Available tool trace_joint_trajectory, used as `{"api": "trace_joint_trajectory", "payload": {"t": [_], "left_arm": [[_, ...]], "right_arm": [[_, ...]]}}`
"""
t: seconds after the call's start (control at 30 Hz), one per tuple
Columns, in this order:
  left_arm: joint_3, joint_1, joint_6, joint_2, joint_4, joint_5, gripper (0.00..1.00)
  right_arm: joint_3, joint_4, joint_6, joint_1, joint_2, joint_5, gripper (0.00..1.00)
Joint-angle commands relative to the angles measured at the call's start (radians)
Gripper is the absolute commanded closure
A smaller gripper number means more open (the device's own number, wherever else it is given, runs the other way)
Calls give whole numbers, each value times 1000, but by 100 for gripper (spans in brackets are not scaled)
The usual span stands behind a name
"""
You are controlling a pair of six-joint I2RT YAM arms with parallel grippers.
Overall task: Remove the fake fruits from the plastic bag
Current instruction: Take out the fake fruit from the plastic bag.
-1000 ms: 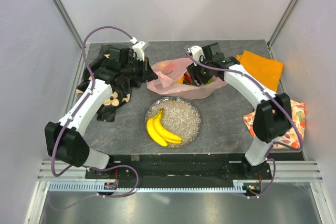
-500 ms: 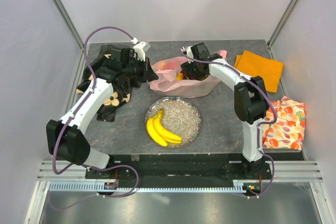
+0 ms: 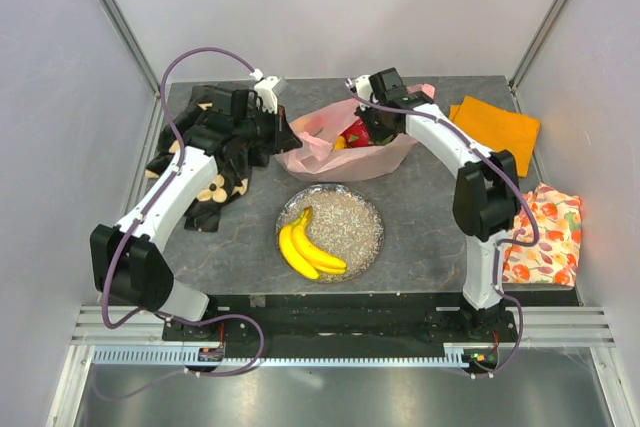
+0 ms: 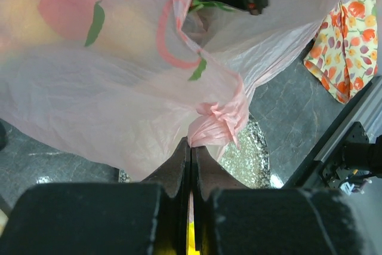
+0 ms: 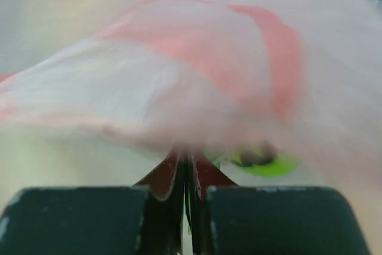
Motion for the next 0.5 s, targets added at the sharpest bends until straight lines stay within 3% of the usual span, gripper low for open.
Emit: {"api": "trace_joint_trajectory", "payload": {"t": [0.0,0.13,0.3,0.47], "left_arm": [[74,0,-31,22,60,-27,98],[105,0,-34,46,60,-30,98],[131,0,-37,67,62,-32,98],[175,0,-37,82,63,-73,98]], "right_arm": [[21,-6,-18,2,-188,-144,94],[-10,-11,2,2,-281,-202,100],[-3,-15,-12,0,-358,-267,100],[4,-135,-111,0,-449,-301,100]]}}
